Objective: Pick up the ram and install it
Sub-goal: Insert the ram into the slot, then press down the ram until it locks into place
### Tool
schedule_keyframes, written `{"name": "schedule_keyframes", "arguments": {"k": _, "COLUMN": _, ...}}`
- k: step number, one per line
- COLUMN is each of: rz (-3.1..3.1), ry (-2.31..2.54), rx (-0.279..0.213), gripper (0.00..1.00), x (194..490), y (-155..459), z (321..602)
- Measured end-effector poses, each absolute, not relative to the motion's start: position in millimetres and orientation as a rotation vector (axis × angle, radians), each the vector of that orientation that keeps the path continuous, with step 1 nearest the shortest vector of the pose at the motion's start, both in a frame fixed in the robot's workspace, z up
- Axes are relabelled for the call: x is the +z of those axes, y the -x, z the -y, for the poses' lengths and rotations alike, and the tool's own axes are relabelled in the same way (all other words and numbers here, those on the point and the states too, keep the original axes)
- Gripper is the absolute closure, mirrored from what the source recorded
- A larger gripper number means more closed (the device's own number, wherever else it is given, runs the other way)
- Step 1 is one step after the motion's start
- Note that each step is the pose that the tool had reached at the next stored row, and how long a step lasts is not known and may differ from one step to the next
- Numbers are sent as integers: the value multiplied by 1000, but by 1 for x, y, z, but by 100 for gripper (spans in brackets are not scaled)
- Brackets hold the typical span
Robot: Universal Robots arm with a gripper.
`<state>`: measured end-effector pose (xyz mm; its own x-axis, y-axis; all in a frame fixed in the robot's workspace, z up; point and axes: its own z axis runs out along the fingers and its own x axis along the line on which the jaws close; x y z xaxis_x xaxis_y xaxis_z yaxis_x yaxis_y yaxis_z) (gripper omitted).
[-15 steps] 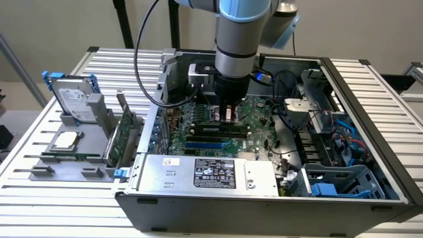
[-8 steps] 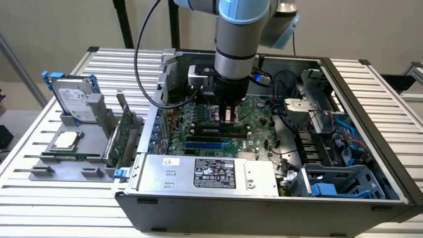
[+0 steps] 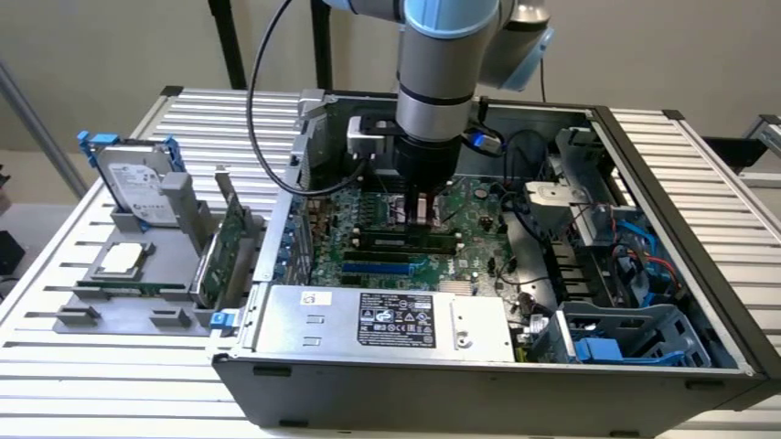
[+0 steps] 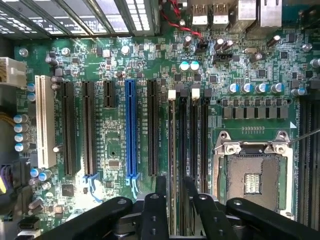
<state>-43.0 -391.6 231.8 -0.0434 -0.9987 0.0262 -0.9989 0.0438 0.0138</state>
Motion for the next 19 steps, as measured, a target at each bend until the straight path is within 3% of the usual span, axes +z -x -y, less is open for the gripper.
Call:
{"name": "schedule_keyframes", "arguments": {"k": 4, "rz": 2249, "ry": -2153, "rx": 12, "gripper": 0, "x": 241, "y": 43, "z": 392}}
{"name": "schedule_keyframes", "arguments": {"k": 5, "rz": 2249, "ry": -2153, "rx": 12, "gripper": 100, "x": 241, "y": 43, "z": 392}}
{"name": "schedule_keyframes", "arguments": {"k": 19, "rz": 2249, "ry": -2153, "rx": 12, "gripper": 100, "x": 241, "y": 43, "z": 392}}
